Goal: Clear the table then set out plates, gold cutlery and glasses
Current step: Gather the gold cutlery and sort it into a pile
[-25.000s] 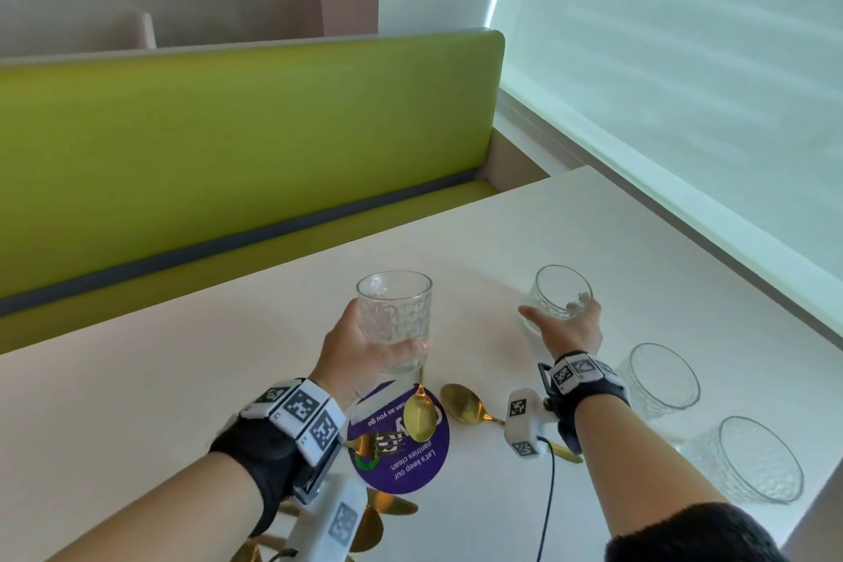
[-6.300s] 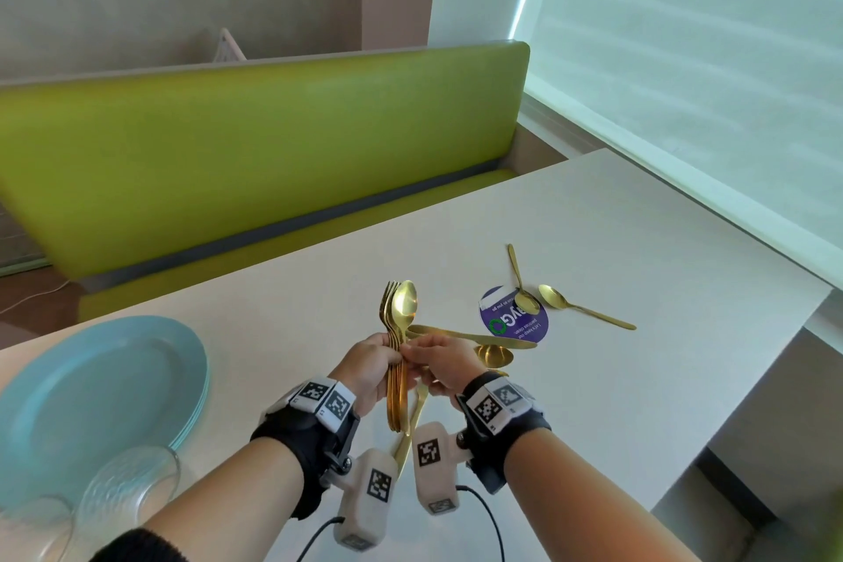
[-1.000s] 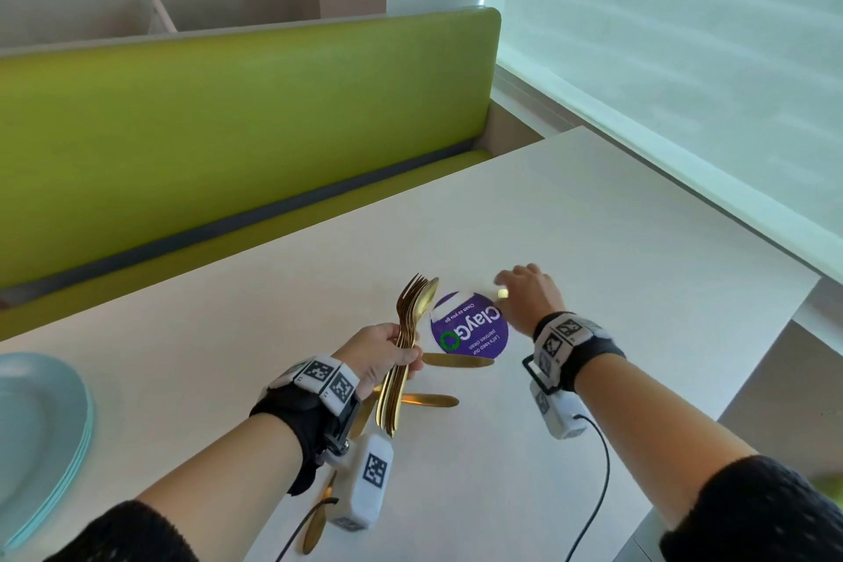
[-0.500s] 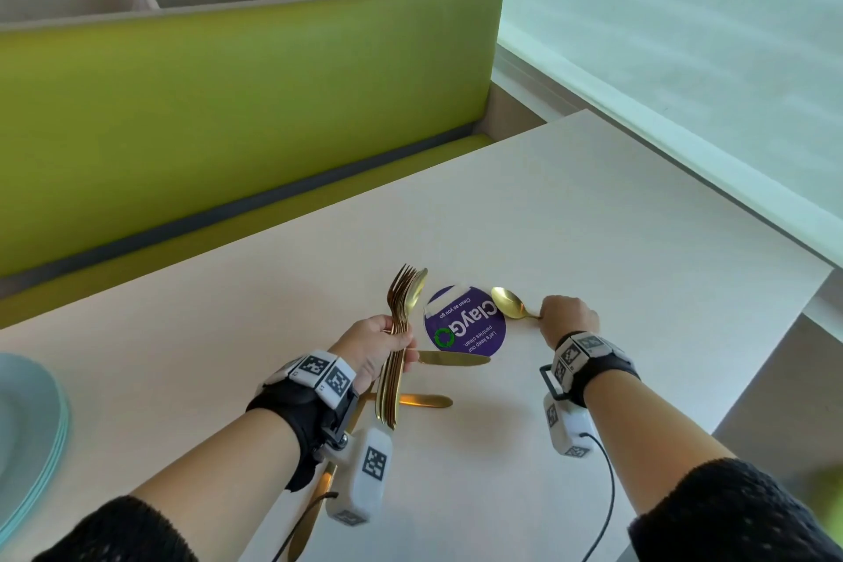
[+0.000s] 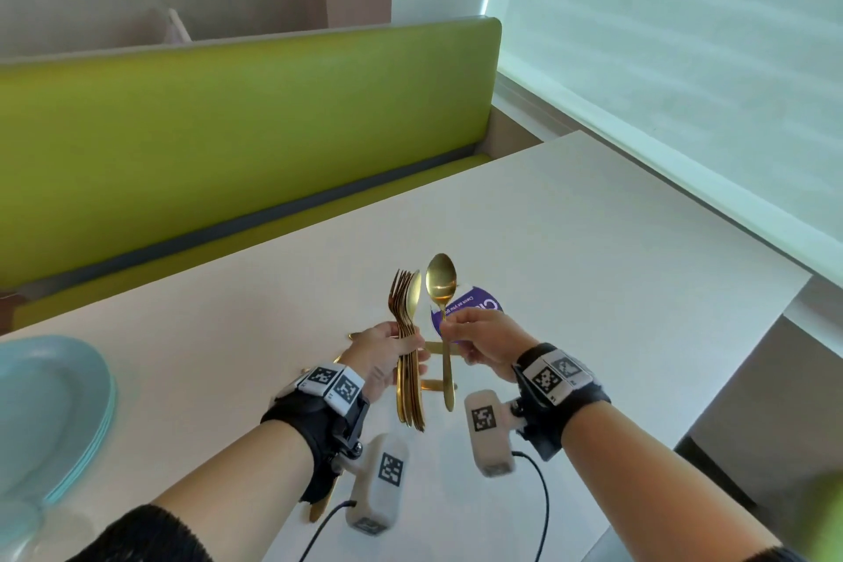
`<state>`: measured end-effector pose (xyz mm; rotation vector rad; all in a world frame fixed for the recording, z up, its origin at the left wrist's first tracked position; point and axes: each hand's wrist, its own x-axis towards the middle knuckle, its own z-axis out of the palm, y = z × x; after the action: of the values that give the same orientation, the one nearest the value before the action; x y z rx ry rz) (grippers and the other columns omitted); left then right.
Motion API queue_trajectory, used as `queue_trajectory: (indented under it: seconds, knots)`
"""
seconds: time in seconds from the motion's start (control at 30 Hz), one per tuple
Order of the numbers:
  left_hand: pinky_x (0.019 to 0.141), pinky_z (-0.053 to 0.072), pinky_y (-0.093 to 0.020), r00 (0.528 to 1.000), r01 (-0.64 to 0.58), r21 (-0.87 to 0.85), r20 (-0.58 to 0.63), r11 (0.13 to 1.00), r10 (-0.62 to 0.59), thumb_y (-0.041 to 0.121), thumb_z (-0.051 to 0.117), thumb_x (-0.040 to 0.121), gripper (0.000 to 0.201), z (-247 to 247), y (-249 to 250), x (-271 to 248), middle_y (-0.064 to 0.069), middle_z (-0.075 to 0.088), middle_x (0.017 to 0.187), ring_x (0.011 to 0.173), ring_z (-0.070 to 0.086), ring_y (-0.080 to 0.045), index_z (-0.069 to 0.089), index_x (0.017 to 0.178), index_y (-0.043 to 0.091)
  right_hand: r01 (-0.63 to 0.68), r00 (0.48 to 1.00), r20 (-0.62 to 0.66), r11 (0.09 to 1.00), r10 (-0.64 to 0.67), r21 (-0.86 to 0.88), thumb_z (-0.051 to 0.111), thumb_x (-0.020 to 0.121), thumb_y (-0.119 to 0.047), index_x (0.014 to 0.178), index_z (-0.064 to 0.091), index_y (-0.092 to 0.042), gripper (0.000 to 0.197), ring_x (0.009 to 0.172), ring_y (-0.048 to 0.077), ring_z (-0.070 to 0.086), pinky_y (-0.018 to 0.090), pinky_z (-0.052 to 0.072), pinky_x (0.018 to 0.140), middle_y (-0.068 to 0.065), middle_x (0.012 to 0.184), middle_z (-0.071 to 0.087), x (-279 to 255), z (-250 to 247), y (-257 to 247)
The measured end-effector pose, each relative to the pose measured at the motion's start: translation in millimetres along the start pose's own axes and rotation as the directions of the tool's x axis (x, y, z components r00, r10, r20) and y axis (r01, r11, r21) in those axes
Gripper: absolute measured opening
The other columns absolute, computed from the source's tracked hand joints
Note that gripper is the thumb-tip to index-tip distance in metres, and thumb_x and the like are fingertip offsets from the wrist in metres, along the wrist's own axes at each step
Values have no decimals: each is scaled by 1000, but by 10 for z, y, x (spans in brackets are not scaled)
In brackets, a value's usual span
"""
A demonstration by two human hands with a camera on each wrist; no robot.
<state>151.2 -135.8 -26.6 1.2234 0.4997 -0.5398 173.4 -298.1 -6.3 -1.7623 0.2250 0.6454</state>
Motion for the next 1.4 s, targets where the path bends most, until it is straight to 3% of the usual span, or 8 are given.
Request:
queue_trajectory:
  seconds: [0.23, 0.4, 0.53, 0.7, 1.0, 1.17, 1.27, 1.4]
  knots:
    - [48, 55, -23, 994, -45, -2, 97, 999, 45, -6, 56, 88, 21, -188, -185, -601, -10, 62, 81, 66, 60, -19, 55, 106, 5, -10, 999, 43, 999, 8, 41, 60, 91, -17, 70, 60, -18, 21, 51, 6, 44, 18, 35, 50, -1, 70, 58, -498, 504, 191]
    - [57, 54, -27, 989, -82, 65, 126, 994, 73, -11, 53, 87, 33, -422, -387, -1090, -9, 63, 83, 70, 61, -20, 55, 114, 7, 7, 1000, -30, 1000, -7, -14, 63, 89, -16, 74, 61, -17, 15, 53, 8, 48, 19, 37, 51, -2, 68, 61, -963, 912, 262]
    - [53, 53, -26, 989, -115, 117, 111, 986, 102, -13, 54, 86, 27, -681, -620, -1529, -13, 61, 80, 66, 60, -22, 54, 104, 7, 34, 992, -117, 994, -46, -102, 65, 86, -15, 72, 62, -16, 15, 50, 7, 49, 16, 34, 45, -3, 63, 61, -1389, 1349, 355]
    - [64, 52, -32, 991, -101, 209, 112, 973, 79, -15, 58, 81, 32, -1057, -994, -1982, -14, 61, 82, 67, 60, -22, 54, 104, 6, -6, 982, -187, 993, -16, -117, 70, 82, -16, 66, 64, -17, 17, 47, 7, 50, 17, 34, 43, -3, 60, 63, -1840, 1913, 625]
    - [67, 53, -33, 998, -62, 356, 49, 932, 47, -18, 61, 74, 33, -1709, -1559, -2522, -14, 64, 84, 70, 60, -24, 59, 89, 11, -56, 991, -136, 927, 6, -370, 69, 83, -27, 61, 62, -25, 23, 50, 5, 46, 12, 34, 41, -9, 62, 60, -2333, 2669, 924]
    - [95, 51, -32, 996, -33, 692, -40, 721, 85, -1, 72, 70, 27, -2140, -1726, -2638, -8, 72, 102, 103, 66, -23, 68, 90, 17, -29, 999, -44, 797, 3, -603, 64, 86, -33, 91, 70, -17, 18, 53, 0, 49, 10, 37, 46, -12, 68, 58, -2409, 2875, 943]
    - [94, 45, -20, 988, 33, 870, -103, 492, 116, 10, 71, 76, 40, -2377, -1767, -2741, -3, 67, 120, 114, 60, -18, 66, 116, 14, -20, 999, -32, 751, -1, -660, 63, 87, -32, 104, 70, -13, 26, 53, -1, 50, 5, 34, 40, -11, 72, 59, -2418, 2930, 923]
    - [95, 43, -23, 981, 82, 961, -125, 265, 148, 14, 64, 82, 36, -2630, -1838, -2878, -6, 64, 125, 118, 58, -22, 64, 118, 13, -44, 999, -54, 720, 9, -693, 62, 88, -32, 106, 68, -13, 27, 54, 0, 50, 8, 34, 40, -13, 67, 55, -2442, 2947, 918]
